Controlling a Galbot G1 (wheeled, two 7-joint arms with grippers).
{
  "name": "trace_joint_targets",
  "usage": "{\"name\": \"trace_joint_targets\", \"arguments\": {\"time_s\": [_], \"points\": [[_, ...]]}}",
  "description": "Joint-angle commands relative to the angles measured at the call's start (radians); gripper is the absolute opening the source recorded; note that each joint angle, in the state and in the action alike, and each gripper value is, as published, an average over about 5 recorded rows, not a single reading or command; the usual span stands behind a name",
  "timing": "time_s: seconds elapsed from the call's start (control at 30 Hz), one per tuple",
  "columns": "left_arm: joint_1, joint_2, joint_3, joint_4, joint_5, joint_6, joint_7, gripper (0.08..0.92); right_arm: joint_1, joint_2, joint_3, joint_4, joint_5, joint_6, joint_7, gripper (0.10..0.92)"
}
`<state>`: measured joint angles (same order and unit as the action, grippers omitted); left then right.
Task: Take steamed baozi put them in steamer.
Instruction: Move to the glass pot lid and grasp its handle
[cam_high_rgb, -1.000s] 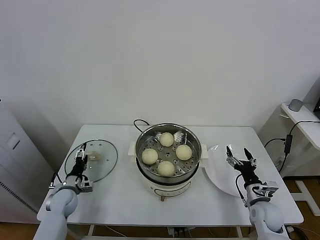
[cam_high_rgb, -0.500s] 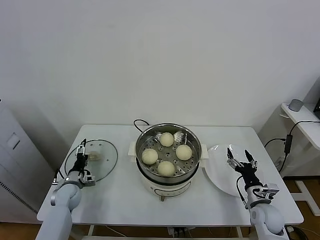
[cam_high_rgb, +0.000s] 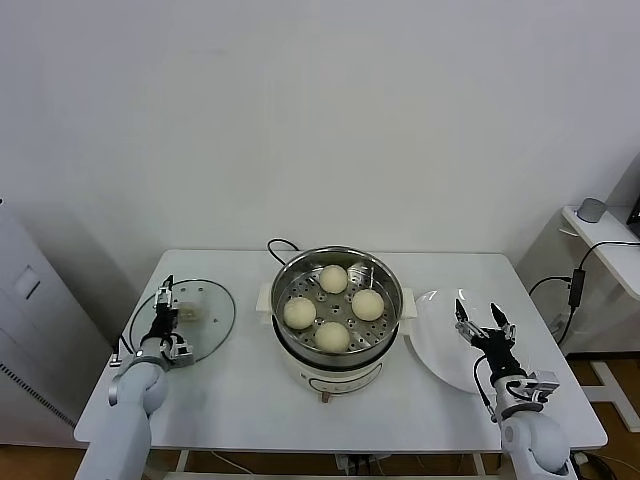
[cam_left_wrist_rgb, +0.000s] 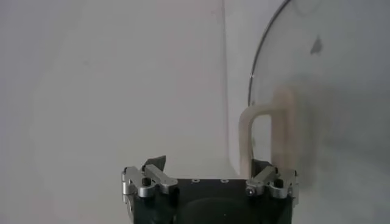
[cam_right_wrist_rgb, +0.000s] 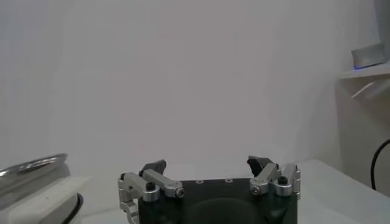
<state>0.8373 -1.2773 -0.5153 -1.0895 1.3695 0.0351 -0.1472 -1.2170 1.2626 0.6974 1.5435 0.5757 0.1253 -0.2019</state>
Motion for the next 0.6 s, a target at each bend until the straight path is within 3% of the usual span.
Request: {"name": "trace_joint_targets", "arguments": {"time_s": [0.03, 0.6], "points": [[-0.007, -0.004, 0.0, 0.035, -0.026, -0.019, -0.006, 0.801, -0.001, -0.001, 0.001, -0.002, 0.0, 0.002, -0.001, 0.823], [-0.015, -0.001, -0.002, 0.044, -0.029, -0.046, -0.018, 0.326, -0.002, 0.005, 0.0, 0.003, -0.005, 0.003, -0.005, 0.823]]}}
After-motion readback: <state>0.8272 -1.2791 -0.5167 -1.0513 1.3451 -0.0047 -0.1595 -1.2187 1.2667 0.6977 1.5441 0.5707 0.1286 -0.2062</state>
